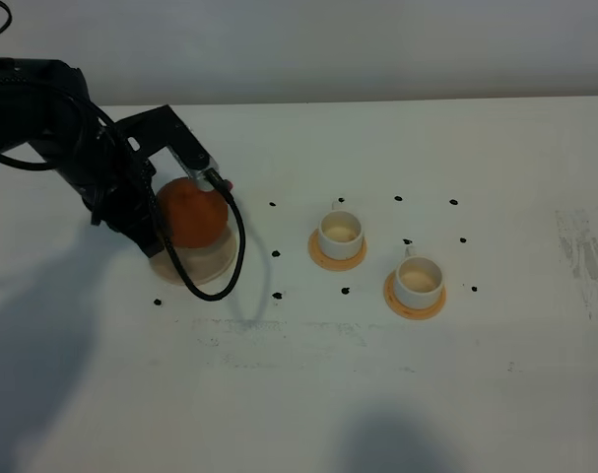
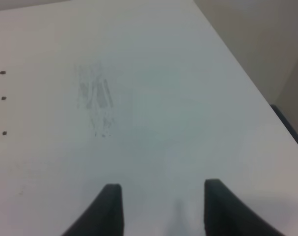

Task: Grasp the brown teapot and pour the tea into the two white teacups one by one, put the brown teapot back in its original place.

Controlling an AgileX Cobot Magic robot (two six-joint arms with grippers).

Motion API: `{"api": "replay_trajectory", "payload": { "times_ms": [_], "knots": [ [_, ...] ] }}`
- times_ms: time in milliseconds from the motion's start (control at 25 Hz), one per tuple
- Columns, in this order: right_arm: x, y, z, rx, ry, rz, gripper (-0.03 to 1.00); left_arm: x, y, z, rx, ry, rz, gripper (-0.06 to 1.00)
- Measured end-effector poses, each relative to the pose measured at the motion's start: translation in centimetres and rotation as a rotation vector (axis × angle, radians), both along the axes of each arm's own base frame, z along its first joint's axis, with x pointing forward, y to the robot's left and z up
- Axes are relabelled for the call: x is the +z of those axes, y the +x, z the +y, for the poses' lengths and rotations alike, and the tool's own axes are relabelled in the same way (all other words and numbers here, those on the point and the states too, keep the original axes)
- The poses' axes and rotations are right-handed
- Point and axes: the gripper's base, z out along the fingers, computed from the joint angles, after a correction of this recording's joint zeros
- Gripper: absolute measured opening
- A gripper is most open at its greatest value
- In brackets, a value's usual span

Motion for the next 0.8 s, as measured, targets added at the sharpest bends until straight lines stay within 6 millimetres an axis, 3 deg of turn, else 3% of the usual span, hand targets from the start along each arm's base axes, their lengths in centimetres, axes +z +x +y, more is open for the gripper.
{"api": "replay_trajectory", "payload": {
  "times_ms": [280, 560, 800],
  "knots": [
    [0.0, 0.0, 0.0, 0.0, 0.0, 0.0, 0.4, 0.7, 0.1, -1.7, -0.116, -0.005, -0.067, 0.09],
    [0.0, 0.0, 0.0, 0.0, 0.0, 0.0, 0.4, 2.7, 2.0, -3.7, -0.198, -0.007, -0.11, 0.09],
    [0.0, 0.0, 0.0, 0.0, 0.0, 0.0, 0.4, 2.8, 3.6, -5.8, -0.308, 0.008, -0.115, 0.09]
  ]
}}
